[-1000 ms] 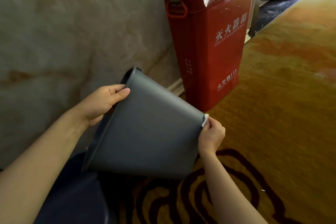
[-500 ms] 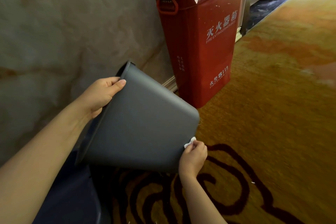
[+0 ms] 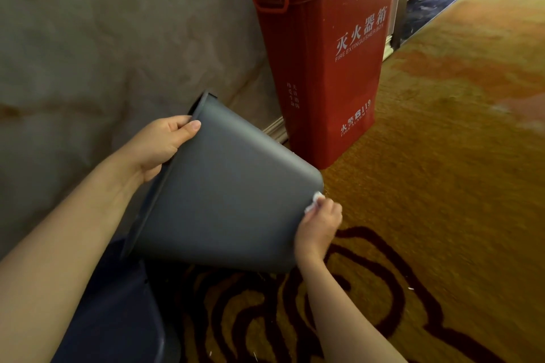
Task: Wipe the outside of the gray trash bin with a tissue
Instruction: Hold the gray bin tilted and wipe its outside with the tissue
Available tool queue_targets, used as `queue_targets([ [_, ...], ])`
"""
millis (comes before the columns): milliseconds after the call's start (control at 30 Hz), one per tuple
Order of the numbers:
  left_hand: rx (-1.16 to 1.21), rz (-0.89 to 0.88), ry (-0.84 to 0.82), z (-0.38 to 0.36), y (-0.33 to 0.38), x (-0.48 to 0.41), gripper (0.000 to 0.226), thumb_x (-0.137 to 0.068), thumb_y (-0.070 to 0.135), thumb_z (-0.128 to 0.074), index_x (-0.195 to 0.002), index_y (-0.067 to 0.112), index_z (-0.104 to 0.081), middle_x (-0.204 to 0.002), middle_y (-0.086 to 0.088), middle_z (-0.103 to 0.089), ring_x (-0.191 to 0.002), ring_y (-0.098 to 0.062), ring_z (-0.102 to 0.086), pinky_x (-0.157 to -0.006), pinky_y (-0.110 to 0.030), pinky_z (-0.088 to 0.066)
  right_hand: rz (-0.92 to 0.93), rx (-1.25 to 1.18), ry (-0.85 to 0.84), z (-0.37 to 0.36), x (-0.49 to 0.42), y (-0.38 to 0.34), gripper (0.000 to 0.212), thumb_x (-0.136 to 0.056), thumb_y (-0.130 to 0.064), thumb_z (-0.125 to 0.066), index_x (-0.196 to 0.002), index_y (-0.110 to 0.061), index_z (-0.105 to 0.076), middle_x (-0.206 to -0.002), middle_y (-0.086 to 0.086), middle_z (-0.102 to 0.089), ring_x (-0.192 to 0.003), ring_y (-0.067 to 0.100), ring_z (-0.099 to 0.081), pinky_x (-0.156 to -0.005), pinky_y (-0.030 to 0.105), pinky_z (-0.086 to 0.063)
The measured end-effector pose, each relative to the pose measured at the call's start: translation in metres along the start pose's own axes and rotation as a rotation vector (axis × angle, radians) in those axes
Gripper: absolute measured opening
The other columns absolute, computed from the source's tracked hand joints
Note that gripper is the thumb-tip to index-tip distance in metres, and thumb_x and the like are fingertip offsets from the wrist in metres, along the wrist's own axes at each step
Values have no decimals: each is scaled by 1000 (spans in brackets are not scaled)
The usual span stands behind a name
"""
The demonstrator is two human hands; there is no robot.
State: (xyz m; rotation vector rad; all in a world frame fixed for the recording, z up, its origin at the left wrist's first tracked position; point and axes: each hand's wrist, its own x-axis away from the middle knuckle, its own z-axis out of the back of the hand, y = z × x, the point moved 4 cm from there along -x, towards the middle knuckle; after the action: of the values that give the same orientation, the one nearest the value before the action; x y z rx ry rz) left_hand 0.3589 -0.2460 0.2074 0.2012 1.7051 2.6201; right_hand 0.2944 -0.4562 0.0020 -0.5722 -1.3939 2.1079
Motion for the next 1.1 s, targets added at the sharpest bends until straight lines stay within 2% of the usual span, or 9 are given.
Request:
queue_targets([
  [100, -3, 11, 37, 2, 0, -2, 20, -94, 19, -44, -91, 20, -64, -72, 9, -74, -65, 0, -69, -60, -15, -55, -340, 4, -92, 4, 5, 57, 15, -92, -10, -50, -103, -7, -60, -104, 7, -57, -97, 20, -53, -80, 31, -47],
  [167, 0, 11, 38, 3, -1, -3, 20, -95, 19, -44, -91, 20, -64, -68, 13, -74, -64, 1, -68, -60, -14, -55, -444, -34, -25, 11, 3, 69, 15, -91, -8, -51, -102, -6, -60, -105, 8, -57, -94, 19, -55, -77, 30, -46],
  [300, -2, 19, 36, 0, 1, -3, 20, -94, 19, -44, -91, 20, -64, -67, 14, -74, -64, 1, -68, -60, -15, -55, -258, -153, 52, 16, -30, 28, 15, -91, -12, -52, -104, -11, -61, -102, 2, -56, -91, 13, -53, -78, 27, -46],
  [467, 0, 28, 32, -4, 3, -5, 21, -94, 19, -44, -88, 21, -64, -65, 14, -73, -62, 1, -68, -56, -14, -54, -58, -233, -5, 7, -41, -8, 13, -92, -14, -52, -100, -10, -62, -100, -3, -52, -88, 9, -51, -73, 20, -40],
  [633, 3, 57, 58, -5, 5, -6, 19, -94, 20, -44, -91, 19, -63, -65, 10, -73, -60, 1, -68, -58, -15, -55, -267, -236, -102, 1, -11, 27, 9, -93, -15, -50, -96, -17, -58, -93, -5, -59, -87, 12, -56, -72, 23, -43],
  [733, 12, 70, 106, 0, 2, -8, 18, -94, 20, -44, -99, 15, -62, -70, 5, -72, -57, 1, -67, -56, -15, -55, -198, -213, -189, 3, 4, 35, 13, -92, -14, -52, -88, -26, -56, -84, -11, -59, -82, 6, -57, -66, 18, -44],
  [833, 19, 90, 125, 4, -2, -9, 18, -94, 21, -45, -101, 14, -61, -60, 11, -72, -56, 0, -67, -55, -16, -56, -161, -126, -265, 6, 20, 43, 13, -91, -12, -53, -87, -23, -57, -84, -9, -60, -79, 5, -57, -68, 22, -49],
  [1000, 1, 104, 140, 3, -1, -13, 21, -94, 22, -46, -105, 13, -61, -80, 1, -69, -56, 0, -67, -57, -18, -56, -226, -26, -355, 4, 60, 62, 21, -90, -8, -51, -80, -26, -53, -81, -7, -59, -75, 7, -56, -62, 19, -46],
  [1100, 7, 102, 118, 1, 0, -11, 18, -94, 22, -46, -99, 15, -62, -61, 9, -72, -56, 0, -67, -54, -17, -55, -375, 14, -239, 14, 71, 74, 12, -90, -10, -52, -85, -18, -59, -85, -2, -61, -77, 11, -57, -64, 22, -47],
])
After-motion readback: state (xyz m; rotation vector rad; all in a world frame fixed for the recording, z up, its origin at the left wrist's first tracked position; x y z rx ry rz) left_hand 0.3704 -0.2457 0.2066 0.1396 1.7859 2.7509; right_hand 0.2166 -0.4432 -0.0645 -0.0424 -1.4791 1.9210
